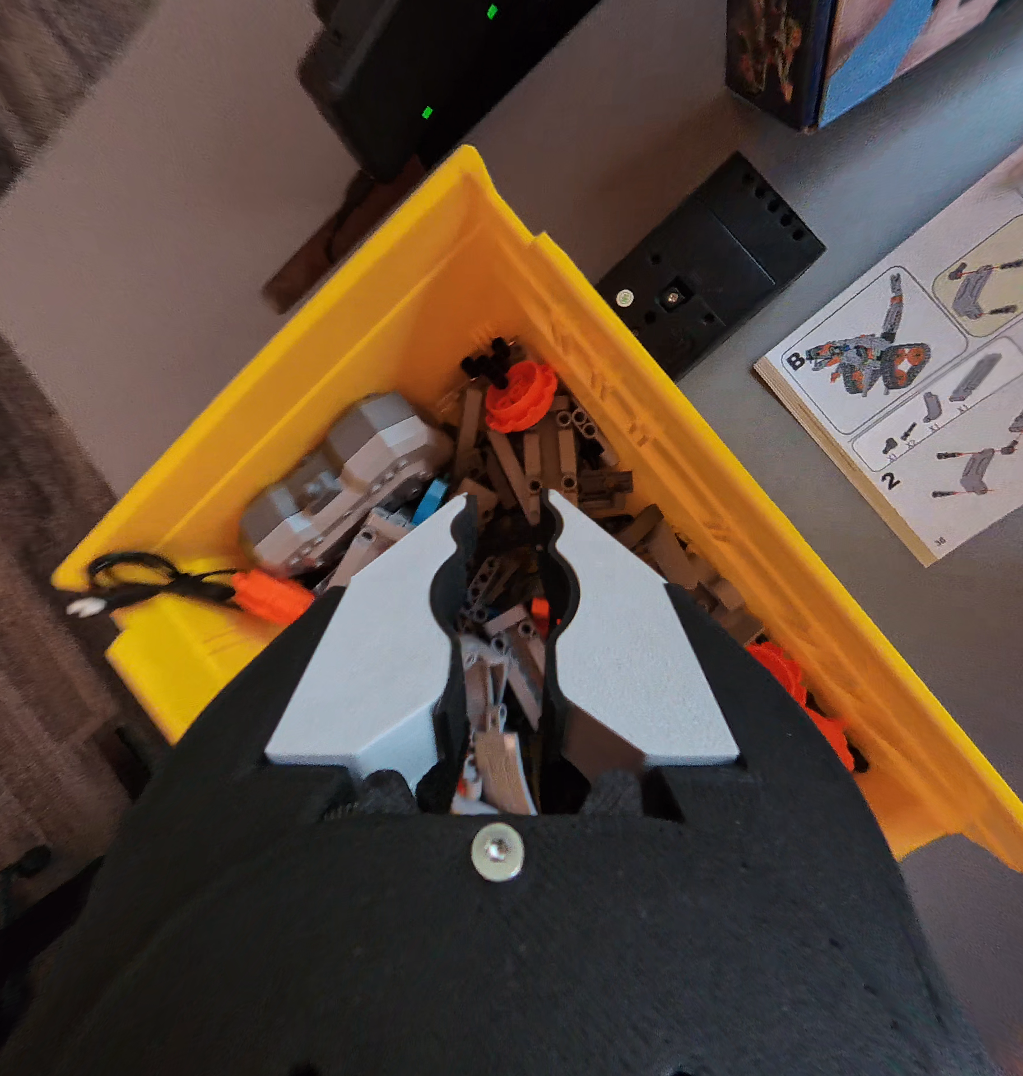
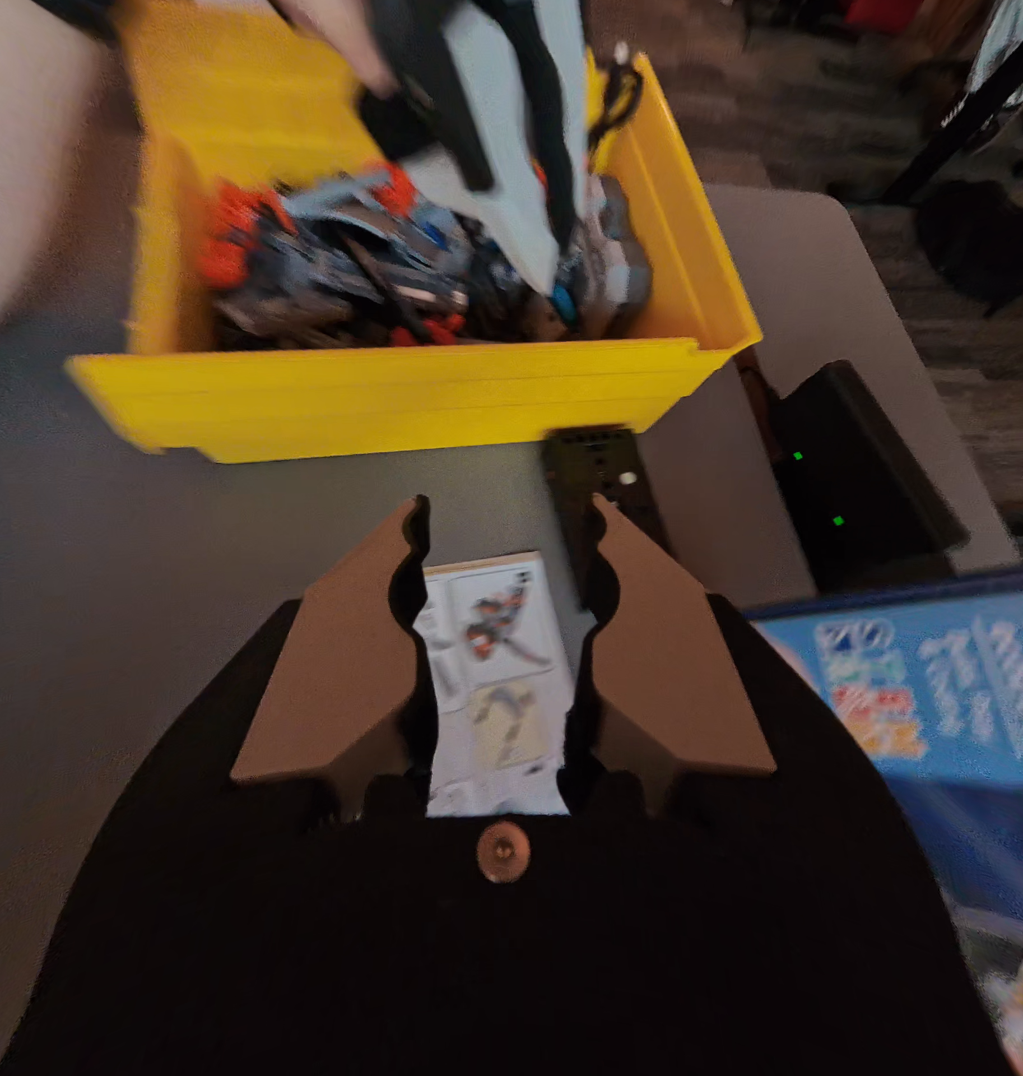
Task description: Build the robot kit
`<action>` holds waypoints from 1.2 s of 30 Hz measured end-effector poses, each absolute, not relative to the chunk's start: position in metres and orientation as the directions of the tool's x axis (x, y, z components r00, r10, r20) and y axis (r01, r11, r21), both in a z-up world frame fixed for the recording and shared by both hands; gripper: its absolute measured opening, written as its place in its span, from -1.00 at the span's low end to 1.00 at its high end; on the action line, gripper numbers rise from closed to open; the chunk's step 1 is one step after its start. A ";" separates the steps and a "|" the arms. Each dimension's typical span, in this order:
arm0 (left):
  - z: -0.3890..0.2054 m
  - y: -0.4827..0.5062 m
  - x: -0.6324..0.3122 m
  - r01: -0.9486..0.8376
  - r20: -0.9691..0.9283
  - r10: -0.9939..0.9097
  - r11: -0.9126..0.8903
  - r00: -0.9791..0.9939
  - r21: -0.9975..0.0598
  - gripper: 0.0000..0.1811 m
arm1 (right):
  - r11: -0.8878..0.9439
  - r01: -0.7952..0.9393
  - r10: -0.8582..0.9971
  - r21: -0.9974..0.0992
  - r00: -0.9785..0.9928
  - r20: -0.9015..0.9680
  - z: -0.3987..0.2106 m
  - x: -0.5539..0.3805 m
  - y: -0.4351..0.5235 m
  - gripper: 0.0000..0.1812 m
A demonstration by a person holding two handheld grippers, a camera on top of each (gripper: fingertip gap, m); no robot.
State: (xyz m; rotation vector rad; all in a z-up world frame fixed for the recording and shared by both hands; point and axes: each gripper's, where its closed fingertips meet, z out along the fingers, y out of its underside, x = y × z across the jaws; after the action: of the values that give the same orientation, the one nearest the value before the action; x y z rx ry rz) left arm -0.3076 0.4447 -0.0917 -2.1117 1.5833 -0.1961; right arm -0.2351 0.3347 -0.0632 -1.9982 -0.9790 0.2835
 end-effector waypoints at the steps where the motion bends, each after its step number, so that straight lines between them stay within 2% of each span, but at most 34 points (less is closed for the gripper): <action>1: -0.102 0.448 -0.303 -0.866 -0.161 -0.936 -0.213 0.314 -0.452 -0.78 | -0.319 0.479 0.723 -0.818 0.681 0.117 -0.055 -0.237 0.307 -0.45; 6: -0.138 0.455 -0.283 -0.879 -0.130 -0.946 -0.219 0.298 -0.423 -0.73 | -0.395 0.354 0.608 -0.848 0.793 0.049 -0.079 -0.211 0.195 -0.47; 10: -0.160 0.451 -0.293 -0.915 -0.108 -0.946 -0.260 0.305 -0.309 -0.44 | -0.395 0.272 0.411 -0.877 0.907 0.096 -0.092 -0.172 0.169 -0.47; 14: -0.167 0.454 -0.291 -0.927 -0.150 -0.943 -0.247 0.297 -0.282 -0.49 | -0.387 0.199 0.451 -0.900 0.892 0.004 -0.094 -0.186 0.165 -0.49; 18: -0.168 0.453 -0.291 -0.926 -0.149 -0.940 -0.257 0.306 -0.276 -0.51 | -0.335 0.313 0.461 -0.889 0.877 0.135 -0.099 -0.183 0.167 -0.54; 23: -0.164 0.450 -0.303 -0.924 -0.097 -0.944 -0.281 0.315 -0.260 -0.71 | -0.283 0.341 0.445 -0.896 0.875 0.193 -0.091 -0.178 0.166 -0.57; 27: -0.155 0.450 -0.318 -0.927 -0.100 -0.942 -0.291 0.322 -0.237 -0.72 | -0.299 0.321 0.432 -0.899 0.885 0.173 -0.094 -0.170 0.167 -0.58; 36: -0.120 0.450 -0.349 -0.900 -0.140 -0.910 -0.346 0.391 -0.266 -0.73 | -0.324 0.317 0.417 -0.891 0.894 0.166 -0.099 -0.159 0.167 -0.58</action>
State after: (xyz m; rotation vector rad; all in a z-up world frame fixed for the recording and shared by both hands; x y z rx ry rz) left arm -0.3489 0.4503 -0.1198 -2.3549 1.5831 -0.0465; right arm -0.1595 0.1674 -0.0991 -1.9346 -0.5378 0.1117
